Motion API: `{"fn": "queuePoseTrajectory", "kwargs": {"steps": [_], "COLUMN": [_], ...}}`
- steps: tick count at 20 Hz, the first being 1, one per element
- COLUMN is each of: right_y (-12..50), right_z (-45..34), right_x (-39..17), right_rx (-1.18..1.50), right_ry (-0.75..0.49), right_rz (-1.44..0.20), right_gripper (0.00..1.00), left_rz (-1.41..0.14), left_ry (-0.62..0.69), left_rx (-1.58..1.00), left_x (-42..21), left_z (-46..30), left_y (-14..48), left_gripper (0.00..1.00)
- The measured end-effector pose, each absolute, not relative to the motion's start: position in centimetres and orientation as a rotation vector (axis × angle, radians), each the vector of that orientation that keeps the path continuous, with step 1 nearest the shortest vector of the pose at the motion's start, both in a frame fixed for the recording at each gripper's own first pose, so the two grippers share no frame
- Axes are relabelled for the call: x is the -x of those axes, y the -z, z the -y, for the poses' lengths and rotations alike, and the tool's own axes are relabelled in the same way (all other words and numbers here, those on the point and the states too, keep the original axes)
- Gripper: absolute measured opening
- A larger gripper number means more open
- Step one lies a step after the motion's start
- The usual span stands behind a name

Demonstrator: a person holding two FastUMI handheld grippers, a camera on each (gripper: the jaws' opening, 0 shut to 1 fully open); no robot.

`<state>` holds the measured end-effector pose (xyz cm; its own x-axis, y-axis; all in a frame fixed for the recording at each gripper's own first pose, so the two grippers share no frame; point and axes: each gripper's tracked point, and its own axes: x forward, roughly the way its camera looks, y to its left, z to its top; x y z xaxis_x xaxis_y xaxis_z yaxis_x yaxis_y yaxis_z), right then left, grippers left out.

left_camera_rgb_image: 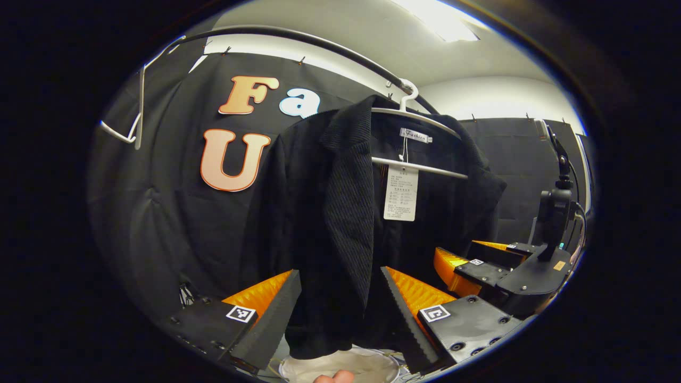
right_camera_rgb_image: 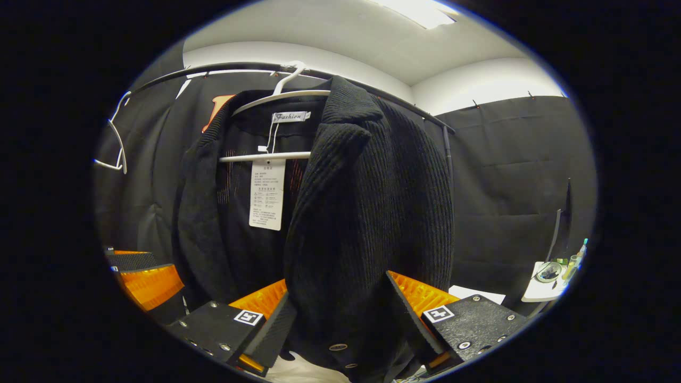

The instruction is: Grasp the clothes on the hanger with both hands and then place them into the laundry hamper below.

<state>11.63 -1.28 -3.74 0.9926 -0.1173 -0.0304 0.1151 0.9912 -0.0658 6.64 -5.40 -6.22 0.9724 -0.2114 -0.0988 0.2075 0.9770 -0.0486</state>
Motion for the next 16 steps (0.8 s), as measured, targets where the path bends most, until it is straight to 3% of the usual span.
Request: {"fn": "queuePoseTrajectory", "kwargs": {"steps": [3,5,6,7,11,12,15,16], "right_y": [4.4,5.7,6.5,7.4,8.5,8.4,8.2,8.1], "right_z": [1.7,1.7,1.7,1.7,2.2,2.2,2.8,2.9], "right_x": [-11.8,-11.8,-11.8,-11.9,-12.1,-12.1,-12.2,-12.2], "right_rx": [0.067,0.079,0.086,0.096,0.140,0.141,0.129,0.121], "right_ry": [0.115,0.117,0.115,0.117,0.129,0.130,0.154,0.155], "right_rz": [-0.038,-0.053,-0.064,-0.080,-0.090,-0.087,-0.080,-0.083], "right_gripper": [0.94,0.90,0.90,0.90,0.90,0.86,0.77,0.68], "left_rz": [-0.104,-0.115,-0.116,-0.118,-0.122,-0.118,-0.103,-0.098], "left_ry": [0.248,0.254,0.243,0.237,0.237,0.233,0.215,0.215], "left_rx": [0.048,0.042,0.032,0.020,-0.036,-0.036,-0.042,-0.037], "left_x": [-8.9,-10.6,-11.4,-12.1,-14.0,-14.2,-14.9,-14.9], "left_z": [6.7,7.3,7.2,7.3,7.6,7.7,7.7,7.8], "left_y": [7.7,9.3,10.1,10.9,12.7,13.0,13.2,13.0], "left_gripper": [1.00,0.96,1.00,0.92,1.00,0.92,0.93,0.93]}}
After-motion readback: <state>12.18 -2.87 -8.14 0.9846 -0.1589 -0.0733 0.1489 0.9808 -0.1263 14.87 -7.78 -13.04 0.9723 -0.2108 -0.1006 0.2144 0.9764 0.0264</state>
